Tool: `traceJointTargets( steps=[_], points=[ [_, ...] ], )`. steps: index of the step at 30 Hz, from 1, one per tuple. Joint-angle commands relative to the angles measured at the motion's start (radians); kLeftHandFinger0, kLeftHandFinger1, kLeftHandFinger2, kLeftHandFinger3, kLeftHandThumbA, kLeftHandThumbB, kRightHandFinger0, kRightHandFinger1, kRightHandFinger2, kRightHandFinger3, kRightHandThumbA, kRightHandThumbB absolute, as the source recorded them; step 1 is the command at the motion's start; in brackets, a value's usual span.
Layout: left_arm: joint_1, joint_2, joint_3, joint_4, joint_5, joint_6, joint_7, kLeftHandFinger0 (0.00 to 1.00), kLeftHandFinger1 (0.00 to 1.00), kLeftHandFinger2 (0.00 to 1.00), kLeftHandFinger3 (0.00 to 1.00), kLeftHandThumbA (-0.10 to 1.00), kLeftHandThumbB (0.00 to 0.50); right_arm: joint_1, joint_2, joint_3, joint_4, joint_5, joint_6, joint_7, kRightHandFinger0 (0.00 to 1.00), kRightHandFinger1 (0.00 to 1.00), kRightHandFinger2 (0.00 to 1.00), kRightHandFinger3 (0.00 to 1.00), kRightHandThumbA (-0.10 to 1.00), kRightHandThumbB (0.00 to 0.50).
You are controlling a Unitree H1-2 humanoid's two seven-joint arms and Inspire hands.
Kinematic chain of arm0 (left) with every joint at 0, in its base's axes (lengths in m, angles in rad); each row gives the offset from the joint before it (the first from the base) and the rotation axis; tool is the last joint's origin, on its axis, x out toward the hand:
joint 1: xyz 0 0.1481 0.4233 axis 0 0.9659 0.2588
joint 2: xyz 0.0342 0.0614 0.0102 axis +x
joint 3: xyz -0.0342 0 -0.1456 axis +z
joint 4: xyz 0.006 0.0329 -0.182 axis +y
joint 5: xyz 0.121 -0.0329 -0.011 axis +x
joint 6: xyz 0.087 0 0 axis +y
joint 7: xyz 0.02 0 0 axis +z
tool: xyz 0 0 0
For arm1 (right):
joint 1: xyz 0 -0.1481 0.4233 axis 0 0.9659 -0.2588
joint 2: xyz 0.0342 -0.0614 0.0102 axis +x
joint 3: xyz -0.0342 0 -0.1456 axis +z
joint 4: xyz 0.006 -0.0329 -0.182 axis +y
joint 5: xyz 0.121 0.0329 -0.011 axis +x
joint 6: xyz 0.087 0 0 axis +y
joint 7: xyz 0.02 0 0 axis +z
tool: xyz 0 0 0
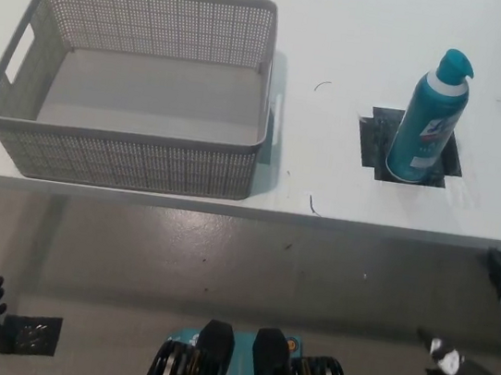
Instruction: Use the right hand to pick up an air purifying spray and put it inside a container
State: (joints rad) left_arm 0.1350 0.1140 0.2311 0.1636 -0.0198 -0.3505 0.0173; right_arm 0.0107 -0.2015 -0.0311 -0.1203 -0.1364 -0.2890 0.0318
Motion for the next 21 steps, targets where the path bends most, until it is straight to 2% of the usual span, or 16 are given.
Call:
traceJointTargets(
  steps=[1,3,5,7,8,10,13,15,18,21],
  points=[
    [0.011,0.011,0.010,-0.012,-0.028,-0.064,0.007,1.00,1.00,1.00,1.00,0.94,0.191,-0.107,-0.042,0.004,-0.003,-0.040,0.094,0.030,1.00,1.00,1.00,1.00,0.76,0.500],
    [0.006,0.011,0.010,0.002,-0.042,-0.077,0.002,1.00,1.00,1.00,1.00,0.93,0.218,-0.170,-0.066,0.013,0.029,-0.057,0.182,0.052,1.00,1.00,1.00,1.00,0.80,0.500],
    [0.009,0.010,0.008,-0.004,-0.035,-0.071,0.006,1.00,1.00,1.00,1.00,0.91,0.211,-0.223,-0.080,0.021,0.081,-0.079,0.229,0.055,1.00,1.00,1.00,1.00,0.90,0.500],
    [0.011,0.004,0.010,-0.008,-0.042,-0.071,0.010,1.00,1.00,1.00,1.00,0.89,0.197,-0.258,-0.084,0.026,0.136,-0.083,0.236,0.050,1.00,1.00,1.00,1.00,0.96,0.500],
    [0.010,0.003,0.012,-0.007,-0.043,-0.074,0.012,1.00,1.00,1.00,1.00,0.89,0.214,-0.278,-0.087,0.030,0.170,-0.084,0.233,0.046,1.00,1.00,1.00,1.00,1.00,0.500],
    [0.011,0.006,0.008,-0.007,-0.036,-0.075,0.011,1.00,1.00,1.00,1.00,0.92,0.225,-0.314,-0.092,0.039,0.230,-0.097,0.229,0.041,1.00,1.00,1.00,1.00,1.00,0.500],
    [0.006,0.005,0.006,-0.009,-0.031,-0.075,0.014,1.00,1.00,1.00,1.00,0.90,0.199,-0.374,-0.082,0.025,0.321,0.015,0.238,0.094,1.00,1.00,1.00,1.00,1.00,0.500],
    [0.011,-0.001,0.007,-0.028,-0.031,-0.055,0.018,1.00,1.00,1.00,1.00,0.87,0.180,-0.413,-0.079,0.023,0.382,0.022,0.226,0.095,1.00,1.00,1.00,1.00,1.00,0.500],
    [0.005,0.000,0.009,-0.008,-0.030,-0.078,0.020,1.00,1.00,1.00,1.00,0.88,0.214,-0.483,-0.072,0.007,0.499,0.044,0.196,0.085,1.00,1.00,1.00,1.00,1.00,0.500],
    [0.005,-0.003,0.008,-0.015,-0.038,-0.067,0.017,1.00,1.00,1.00,1.00,0.86,0.217,-0.531,-0.071,-0.006,0.565,0.067,0.178,0.085,1.00,1.00,1.00,1.00,1.00,0.500]
  ],
)
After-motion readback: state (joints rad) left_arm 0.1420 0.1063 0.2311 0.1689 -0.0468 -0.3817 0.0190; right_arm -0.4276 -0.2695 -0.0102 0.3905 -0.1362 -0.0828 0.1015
